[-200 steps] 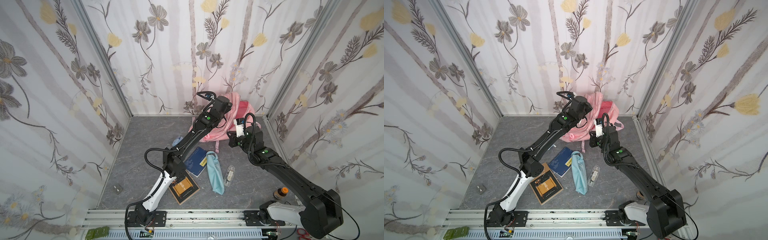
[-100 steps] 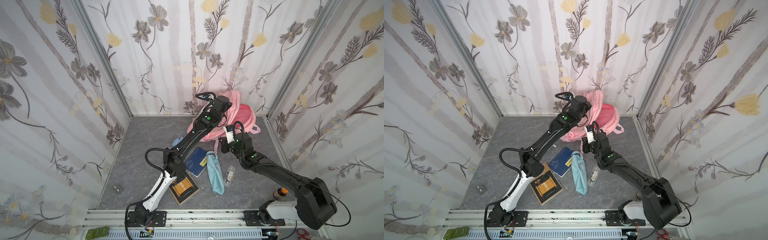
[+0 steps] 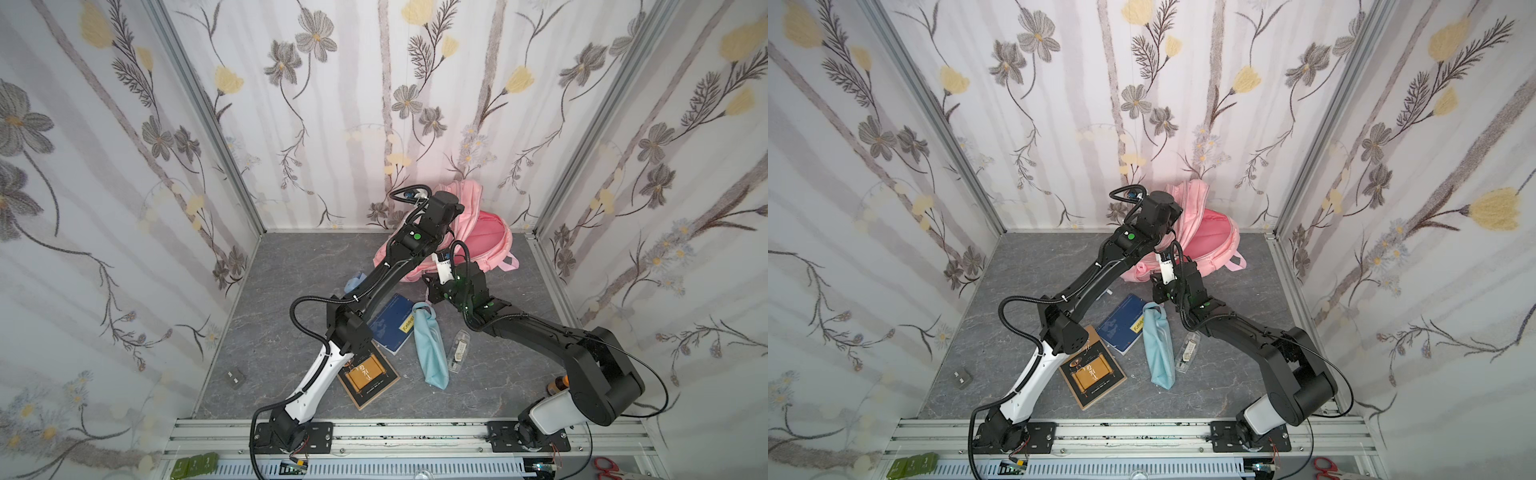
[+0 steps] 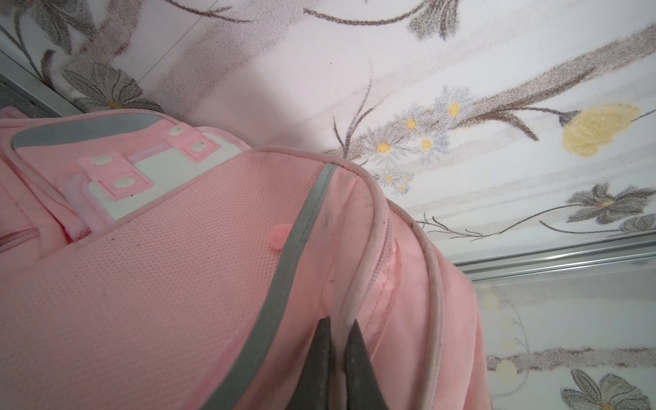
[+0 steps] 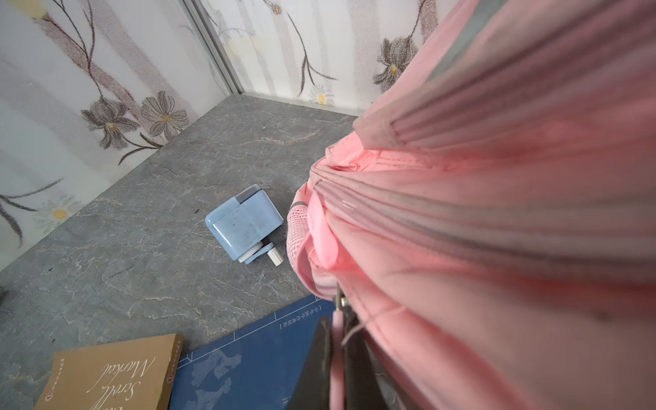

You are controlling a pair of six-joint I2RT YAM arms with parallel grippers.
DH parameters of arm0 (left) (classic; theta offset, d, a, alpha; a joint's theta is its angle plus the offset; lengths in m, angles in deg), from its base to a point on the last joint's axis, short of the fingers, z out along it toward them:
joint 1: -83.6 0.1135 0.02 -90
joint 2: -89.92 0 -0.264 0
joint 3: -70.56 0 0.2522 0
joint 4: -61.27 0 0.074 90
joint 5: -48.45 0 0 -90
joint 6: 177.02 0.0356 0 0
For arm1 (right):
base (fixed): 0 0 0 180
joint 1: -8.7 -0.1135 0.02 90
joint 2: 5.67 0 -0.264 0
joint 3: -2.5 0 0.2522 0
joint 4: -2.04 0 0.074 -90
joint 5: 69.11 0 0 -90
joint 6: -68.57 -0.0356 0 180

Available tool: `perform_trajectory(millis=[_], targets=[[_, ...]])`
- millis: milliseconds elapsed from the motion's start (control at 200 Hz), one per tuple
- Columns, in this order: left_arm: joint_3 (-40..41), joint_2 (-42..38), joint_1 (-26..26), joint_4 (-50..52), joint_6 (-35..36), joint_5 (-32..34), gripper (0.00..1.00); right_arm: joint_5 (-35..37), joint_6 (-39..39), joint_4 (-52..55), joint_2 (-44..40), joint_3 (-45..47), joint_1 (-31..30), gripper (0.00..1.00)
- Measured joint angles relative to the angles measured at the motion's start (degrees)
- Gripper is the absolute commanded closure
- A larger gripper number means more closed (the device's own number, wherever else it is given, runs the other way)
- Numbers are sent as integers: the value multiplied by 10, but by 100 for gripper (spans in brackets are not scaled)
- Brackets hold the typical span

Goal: Pack books, pencil case, and school supplies into a backpack
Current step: Unzip the student bag at the top-center of the table.

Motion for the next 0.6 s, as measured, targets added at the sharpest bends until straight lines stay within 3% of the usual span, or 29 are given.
perform_trajectory(millis=[275, 600], targets=[[1, 0, 2, -2, -9, -24, 100, -6, 1, 60, 2, -26, -1, 87], [49, 2, 36, -73, -7, -189, 100, -33, 13, 157, -93, -69, 17, 54]])
